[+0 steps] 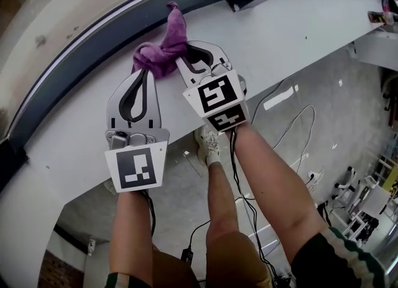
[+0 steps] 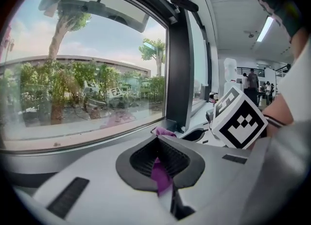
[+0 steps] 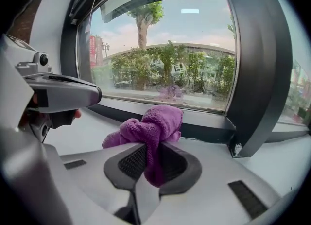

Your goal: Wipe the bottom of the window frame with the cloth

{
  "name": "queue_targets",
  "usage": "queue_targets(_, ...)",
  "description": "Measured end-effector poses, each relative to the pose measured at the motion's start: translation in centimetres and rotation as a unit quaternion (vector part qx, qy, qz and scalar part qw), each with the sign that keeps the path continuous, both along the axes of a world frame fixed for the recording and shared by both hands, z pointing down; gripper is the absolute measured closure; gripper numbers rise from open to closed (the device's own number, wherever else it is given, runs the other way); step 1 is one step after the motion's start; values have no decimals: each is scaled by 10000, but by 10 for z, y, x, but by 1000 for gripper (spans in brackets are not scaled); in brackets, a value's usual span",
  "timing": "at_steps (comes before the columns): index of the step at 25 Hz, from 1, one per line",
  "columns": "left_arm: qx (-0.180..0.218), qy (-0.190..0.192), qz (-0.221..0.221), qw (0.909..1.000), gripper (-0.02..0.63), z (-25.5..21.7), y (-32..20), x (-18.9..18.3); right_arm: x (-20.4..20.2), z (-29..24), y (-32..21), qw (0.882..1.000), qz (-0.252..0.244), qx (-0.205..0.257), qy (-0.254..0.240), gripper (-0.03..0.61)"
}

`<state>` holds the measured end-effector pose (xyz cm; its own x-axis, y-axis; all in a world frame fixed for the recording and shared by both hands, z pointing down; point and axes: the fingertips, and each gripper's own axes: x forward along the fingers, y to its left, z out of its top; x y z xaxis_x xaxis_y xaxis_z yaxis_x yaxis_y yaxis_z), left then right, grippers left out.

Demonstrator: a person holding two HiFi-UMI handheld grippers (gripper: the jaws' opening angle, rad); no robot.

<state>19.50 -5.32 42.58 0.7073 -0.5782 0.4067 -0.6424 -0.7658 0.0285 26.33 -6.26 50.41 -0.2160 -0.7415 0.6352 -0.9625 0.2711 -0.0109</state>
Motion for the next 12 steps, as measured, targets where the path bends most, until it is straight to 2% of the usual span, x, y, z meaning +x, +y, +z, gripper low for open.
queue_targets(7,-86,-50,157,9998,607,12,5,46,47,4,12,9996,278,-59,-69,511)
queue_targets(12,-25,2,365,9993,607,11,8,87,90,0,17,9990,449,12,83,511)
